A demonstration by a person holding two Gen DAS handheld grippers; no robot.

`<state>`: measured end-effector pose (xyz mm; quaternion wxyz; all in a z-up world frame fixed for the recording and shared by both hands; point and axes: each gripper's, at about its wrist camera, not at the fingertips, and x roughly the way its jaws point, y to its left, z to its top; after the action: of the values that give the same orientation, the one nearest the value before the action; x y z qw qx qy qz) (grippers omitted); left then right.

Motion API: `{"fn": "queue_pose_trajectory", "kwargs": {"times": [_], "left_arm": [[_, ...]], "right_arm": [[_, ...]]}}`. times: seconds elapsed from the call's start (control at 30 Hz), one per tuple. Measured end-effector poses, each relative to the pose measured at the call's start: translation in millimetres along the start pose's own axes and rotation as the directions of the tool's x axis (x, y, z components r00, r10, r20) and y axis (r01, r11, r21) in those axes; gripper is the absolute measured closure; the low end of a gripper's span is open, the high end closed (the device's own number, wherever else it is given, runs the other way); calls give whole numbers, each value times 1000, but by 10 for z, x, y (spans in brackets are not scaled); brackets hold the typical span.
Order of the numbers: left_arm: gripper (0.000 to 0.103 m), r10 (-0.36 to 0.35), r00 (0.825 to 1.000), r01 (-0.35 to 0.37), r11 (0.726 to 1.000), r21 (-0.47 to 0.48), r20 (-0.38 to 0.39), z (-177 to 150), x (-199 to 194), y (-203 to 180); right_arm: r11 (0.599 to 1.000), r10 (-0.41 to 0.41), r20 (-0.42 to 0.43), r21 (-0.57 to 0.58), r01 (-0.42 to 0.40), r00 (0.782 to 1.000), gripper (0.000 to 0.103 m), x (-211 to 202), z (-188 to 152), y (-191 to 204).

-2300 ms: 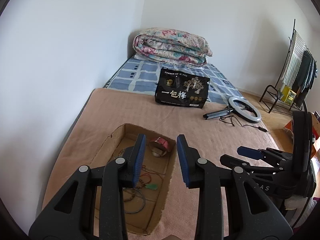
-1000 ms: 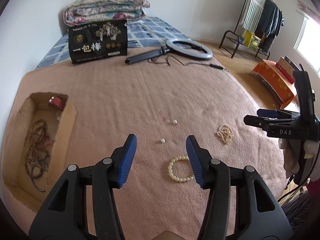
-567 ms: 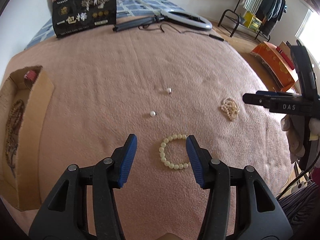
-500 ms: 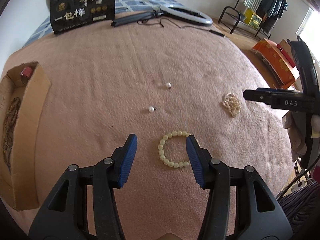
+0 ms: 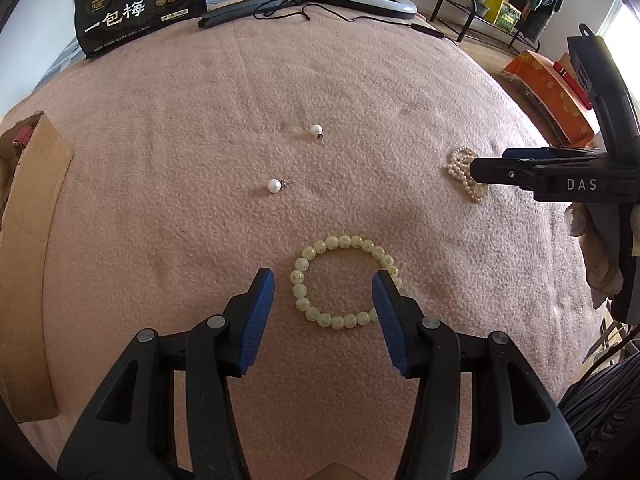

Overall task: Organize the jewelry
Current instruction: 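Move the left tool to the jade bead bracelet while the right tool approaches the pearl necklace, then close the left tool on the jade bracelet while the right tool grasps the pearl necklace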

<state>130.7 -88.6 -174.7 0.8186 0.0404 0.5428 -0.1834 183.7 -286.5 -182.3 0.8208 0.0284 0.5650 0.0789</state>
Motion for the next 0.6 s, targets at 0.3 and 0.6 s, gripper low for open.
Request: {"fn": "queue_pose_trajectory", "kwargs": {"times": [0.3, 0.6], "left_arm": [[50, 37, 999, -37, 999, 10, -23, 0, 126, 41], [75, 64, 998, -64, 998, 21, -9, 7, 165, 84]], "right_arm": [[1000, 8, -10, -20, -8, 1000, 16, 86, 14, 39], [999, -16, -23, -44, 15, 1000, 12, 206, 52, 76]]}}
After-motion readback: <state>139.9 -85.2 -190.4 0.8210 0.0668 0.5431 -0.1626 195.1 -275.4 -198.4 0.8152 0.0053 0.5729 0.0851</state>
